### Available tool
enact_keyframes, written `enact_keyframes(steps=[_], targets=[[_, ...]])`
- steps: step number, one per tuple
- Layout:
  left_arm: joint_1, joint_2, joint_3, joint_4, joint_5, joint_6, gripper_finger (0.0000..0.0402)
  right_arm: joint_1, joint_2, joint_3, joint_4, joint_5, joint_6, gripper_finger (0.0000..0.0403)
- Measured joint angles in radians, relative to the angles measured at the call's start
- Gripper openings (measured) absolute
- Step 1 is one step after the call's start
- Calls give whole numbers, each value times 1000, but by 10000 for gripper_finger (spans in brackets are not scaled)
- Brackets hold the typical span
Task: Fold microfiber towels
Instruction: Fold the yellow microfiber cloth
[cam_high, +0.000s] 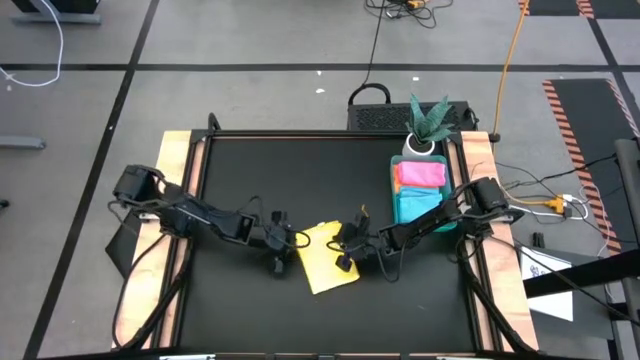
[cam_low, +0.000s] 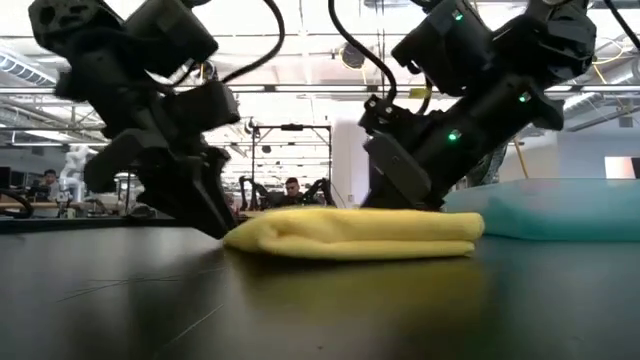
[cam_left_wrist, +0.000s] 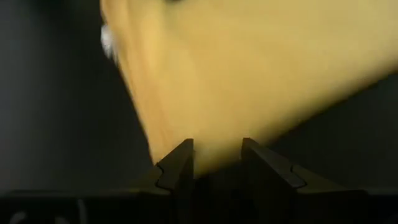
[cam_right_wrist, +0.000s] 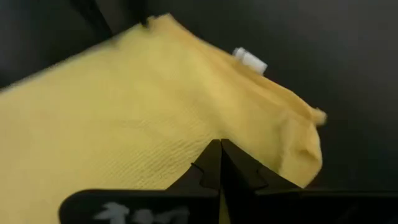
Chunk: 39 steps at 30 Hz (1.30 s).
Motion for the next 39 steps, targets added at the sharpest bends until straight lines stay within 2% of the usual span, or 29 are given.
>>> enact_keyframes(steps=[4, 6, 8, 12, 14, 19, 22, 25, 29, 32, 35, 39], targets=[[13, -99, -2, -109, -110, 69, 140, 31, -27, -3, -58, 5, 100, 0], [29, -124, 1, -105, -121, 82, 140, 52, -36, -3, -57, -14, 115, 0], [37, -135, -3, -89, -75, 69, 140, 78, -42, -4, -27, -15, 104, 0], [31, -110, -1, 49, 88, 51, 140, 111, -85, 0, 45, 20, 49, 0], [22, -64, -1, 107, 117, 51, 140, 114, -94, -2, 36, 38, 35, 0], [16, 41, 1, 169, 83, 40, 140, 72, -73, -23, -1, 38, 68, 0], [17, 75, 2, 173, 28, 35, 140, 57, -63, -63, -35, 94, 121, 0], [22, 73, 2, 157, 12, 59, 140, 59, -74, -98, -26, 167, 183, 0], [32, 44, 1, 130, 12, 100, 140, 86, -84, -105, -25, 171, 185, 0], [33, -8, 0, 117, 12, 106, 140, 124, -110, -96, -20, 171, 155, 0], [33, -62, 3, 149, 77, 88, 140, 172, -147, -85, -11, 163, 54, 0], [33, -76, 2, 233, 174, 84, 140, 228, -163, -73, 143, 27, -154, 1]])
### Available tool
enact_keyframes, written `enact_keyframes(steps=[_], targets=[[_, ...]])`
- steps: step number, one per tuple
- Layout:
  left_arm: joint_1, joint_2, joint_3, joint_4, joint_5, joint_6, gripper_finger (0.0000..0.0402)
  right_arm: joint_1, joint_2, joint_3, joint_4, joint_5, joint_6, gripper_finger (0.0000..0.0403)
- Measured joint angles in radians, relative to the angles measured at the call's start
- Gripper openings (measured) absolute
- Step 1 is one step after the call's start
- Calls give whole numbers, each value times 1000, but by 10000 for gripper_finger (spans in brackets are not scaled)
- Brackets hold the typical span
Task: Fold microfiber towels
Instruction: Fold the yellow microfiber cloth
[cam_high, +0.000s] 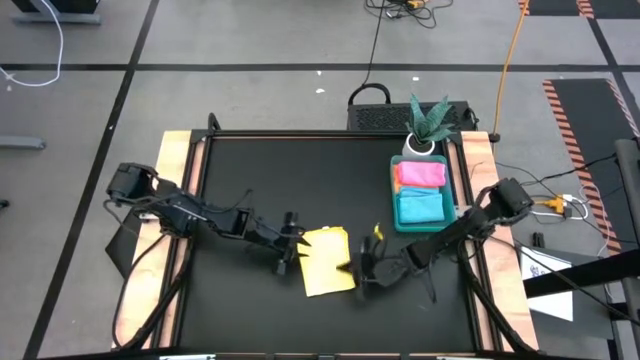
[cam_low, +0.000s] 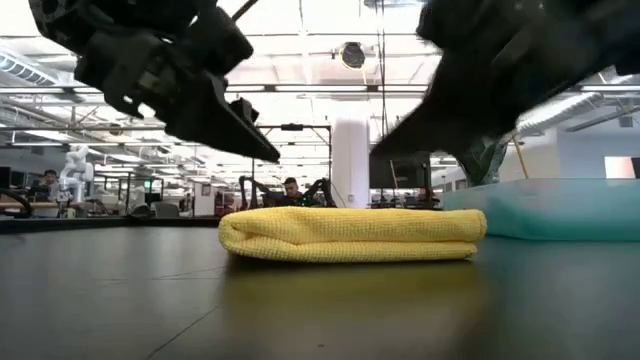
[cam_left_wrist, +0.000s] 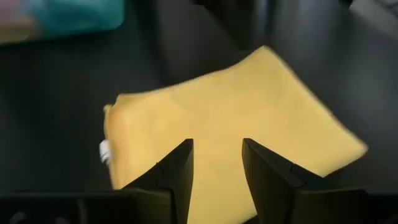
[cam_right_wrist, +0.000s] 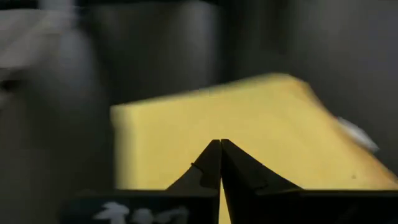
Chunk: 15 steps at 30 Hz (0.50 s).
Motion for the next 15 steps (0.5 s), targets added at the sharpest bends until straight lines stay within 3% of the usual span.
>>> enact_keyframes(steps=[7, 15], targets=[[27, 96, 0, 145, 64, 2, 140, 30, 117, 65, 140, -202, -184, 58], [78, 215, 1, 178, 67, -28, 140, 29, 264, 200, 86, -229, -468, 171]])
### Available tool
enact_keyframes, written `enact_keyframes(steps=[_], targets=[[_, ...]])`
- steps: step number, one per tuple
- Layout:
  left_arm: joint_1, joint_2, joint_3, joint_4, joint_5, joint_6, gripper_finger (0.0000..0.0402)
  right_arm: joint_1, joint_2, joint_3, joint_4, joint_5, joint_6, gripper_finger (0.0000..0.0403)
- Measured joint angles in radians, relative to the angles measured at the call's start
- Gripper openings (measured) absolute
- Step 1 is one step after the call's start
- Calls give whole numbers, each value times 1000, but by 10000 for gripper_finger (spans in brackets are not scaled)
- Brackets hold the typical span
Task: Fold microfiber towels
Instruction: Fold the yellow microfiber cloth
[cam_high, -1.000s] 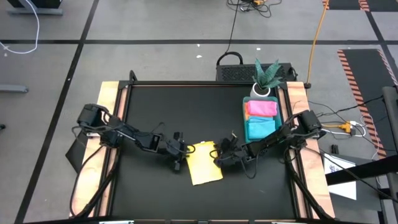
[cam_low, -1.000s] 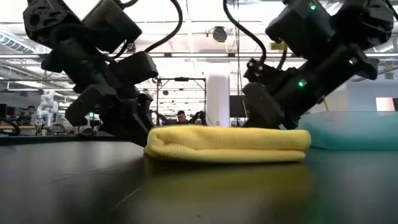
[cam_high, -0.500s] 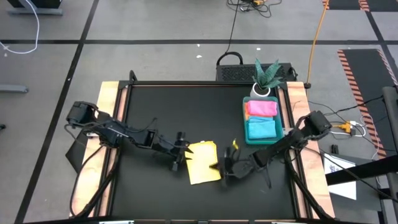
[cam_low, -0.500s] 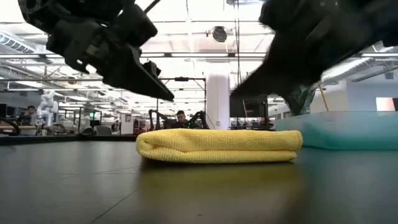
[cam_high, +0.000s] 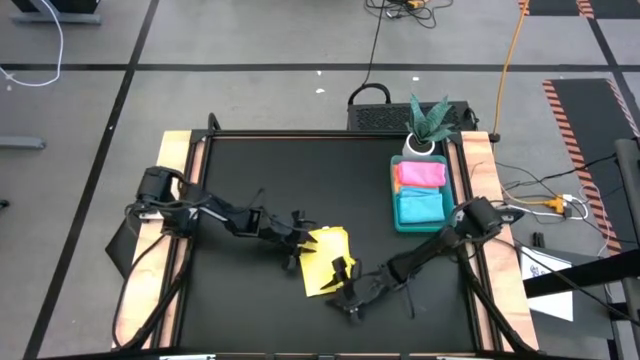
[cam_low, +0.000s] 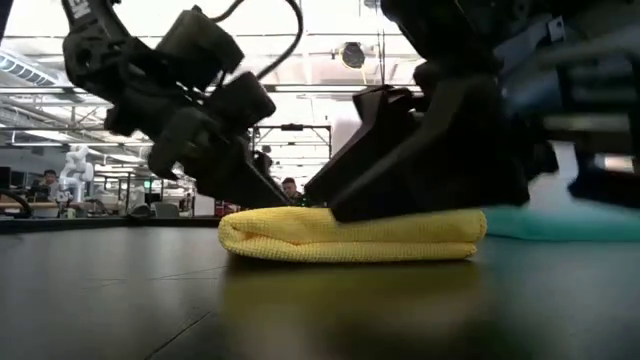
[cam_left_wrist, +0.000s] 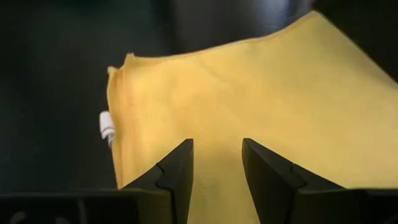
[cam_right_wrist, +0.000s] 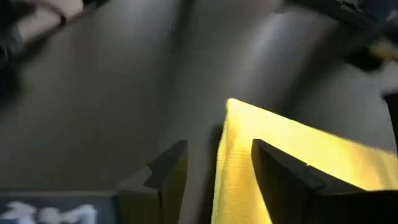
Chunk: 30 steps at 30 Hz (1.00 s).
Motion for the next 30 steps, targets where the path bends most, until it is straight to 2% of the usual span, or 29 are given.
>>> enact_keyframes(steps=[3, 7, 10, 16, 18, 21, 25, 30], targets=[[11, 17, -3, -20, 1, 0, 140, 0, 28, 29, -28, 7, -70, 191], [18, 38, -1, -7, 2, -2, 140, -15, 27, 36, -89, 33, -81, 179], [19, 42, 5, -2, 3, -10, 140, -22, 28, 36, -108, 55, -81, 142], [19, -35, 9, 4, 38, -51, 140, -21, 25, 35, -119, 55, -58, 32], [18, -40, 9, -2, 58, -49, 140, -16, 22, 35, -116, 55, -35, 10], [11, -31, 8, -12, 68, -45, 140, -10, 19, 35, -103, 54, 14, 15], [4, 18, 6, -52, 32, -49, 140, -6, 9, 35, -95, 48, 68, 19], [-8, 93, 11, 25, 25, -72, 140, -5, -55, 35, -120, 6, 138, 5]])
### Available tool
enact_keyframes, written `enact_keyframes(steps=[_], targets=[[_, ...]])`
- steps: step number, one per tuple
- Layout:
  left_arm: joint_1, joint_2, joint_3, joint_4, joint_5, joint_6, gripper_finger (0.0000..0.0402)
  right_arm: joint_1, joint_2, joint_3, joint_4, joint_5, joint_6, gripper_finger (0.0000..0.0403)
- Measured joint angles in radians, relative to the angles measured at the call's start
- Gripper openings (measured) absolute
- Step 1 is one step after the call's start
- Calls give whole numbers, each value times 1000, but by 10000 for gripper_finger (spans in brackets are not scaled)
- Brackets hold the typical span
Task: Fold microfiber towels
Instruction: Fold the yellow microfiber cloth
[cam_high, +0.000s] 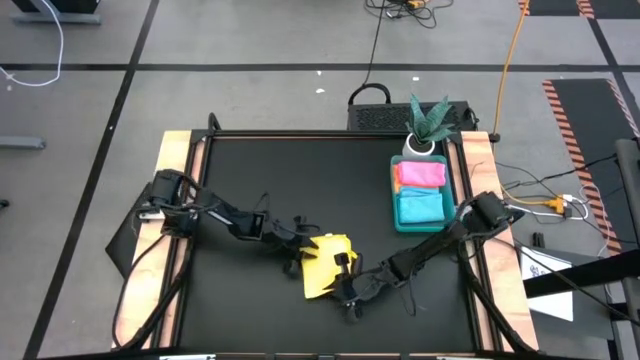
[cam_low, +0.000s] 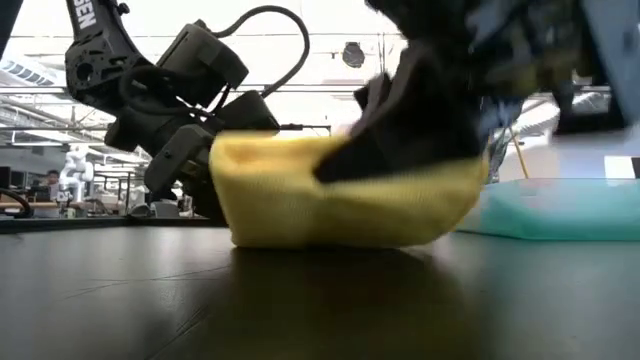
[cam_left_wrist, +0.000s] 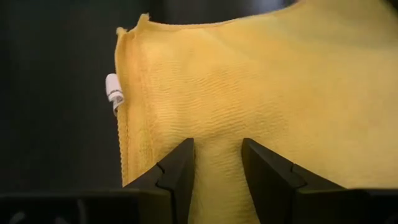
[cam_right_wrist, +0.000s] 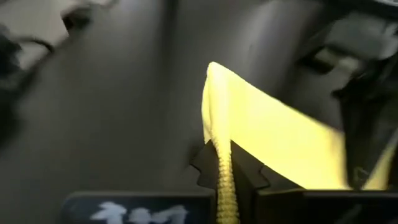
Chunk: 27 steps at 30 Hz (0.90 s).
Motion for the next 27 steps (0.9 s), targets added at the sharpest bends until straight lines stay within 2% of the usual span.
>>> enact_keyframes(steps=[5, 8, 13, 19, 22, 27], targets=[[-39, 55, -1, 121, 17, 4, 140, -13, -100, 0, -74, -17, 125, 4], [-65, 50, -3, 141, 19, 11, 140, -41, -134, 0, -118, -63, 196, 4], [-95, -62, -5, 49, 3, -1, 140, -87, -137, 0, -149, -164, 259, 4], [-139, -188, -5, -84, -81, 19, 140, -111, -136, 0, -168, -189, 286, 4], [-169, -177, -5, -62, -82, 19, 140, -120, -136, 0, -161, -190, 303, 4], [-225, -87, -3, 32, -71, -11, 140, -129, -136, 0, -160, -189, 321, 4]])
